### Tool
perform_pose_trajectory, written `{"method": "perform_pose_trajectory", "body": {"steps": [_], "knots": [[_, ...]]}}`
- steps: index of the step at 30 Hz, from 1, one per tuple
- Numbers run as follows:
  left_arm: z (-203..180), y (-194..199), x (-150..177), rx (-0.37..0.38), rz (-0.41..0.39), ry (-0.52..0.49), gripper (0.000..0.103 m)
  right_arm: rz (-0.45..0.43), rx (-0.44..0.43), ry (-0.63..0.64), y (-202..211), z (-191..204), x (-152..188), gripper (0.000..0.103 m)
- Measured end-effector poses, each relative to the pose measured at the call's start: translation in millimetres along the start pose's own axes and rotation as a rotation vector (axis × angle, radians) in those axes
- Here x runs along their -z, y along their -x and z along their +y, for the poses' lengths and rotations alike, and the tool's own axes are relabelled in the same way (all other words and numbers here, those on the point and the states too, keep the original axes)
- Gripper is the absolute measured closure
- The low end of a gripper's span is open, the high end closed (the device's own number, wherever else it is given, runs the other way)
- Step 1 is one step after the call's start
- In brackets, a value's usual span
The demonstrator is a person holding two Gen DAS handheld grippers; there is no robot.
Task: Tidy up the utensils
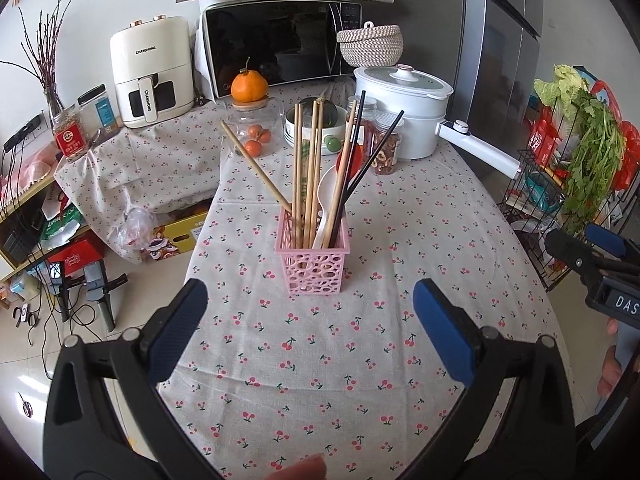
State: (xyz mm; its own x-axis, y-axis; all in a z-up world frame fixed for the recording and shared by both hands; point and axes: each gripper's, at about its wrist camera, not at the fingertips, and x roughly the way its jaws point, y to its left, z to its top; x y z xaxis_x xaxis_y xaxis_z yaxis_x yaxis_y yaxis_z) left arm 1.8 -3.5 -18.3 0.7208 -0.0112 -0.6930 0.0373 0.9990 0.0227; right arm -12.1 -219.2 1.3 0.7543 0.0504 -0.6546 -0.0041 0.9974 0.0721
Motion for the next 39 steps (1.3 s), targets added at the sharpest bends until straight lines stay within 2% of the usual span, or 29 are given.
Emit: {"method": "perform_pose_trajectory", "body": {"steps": [39], "knots": [[-5.6, -5.2, 2.7, 0.032, 0.03, -0.047, 0.001, 0.003, 0.018, 0.014, -3.1, -3.3, -0.1, 0.0]]}}
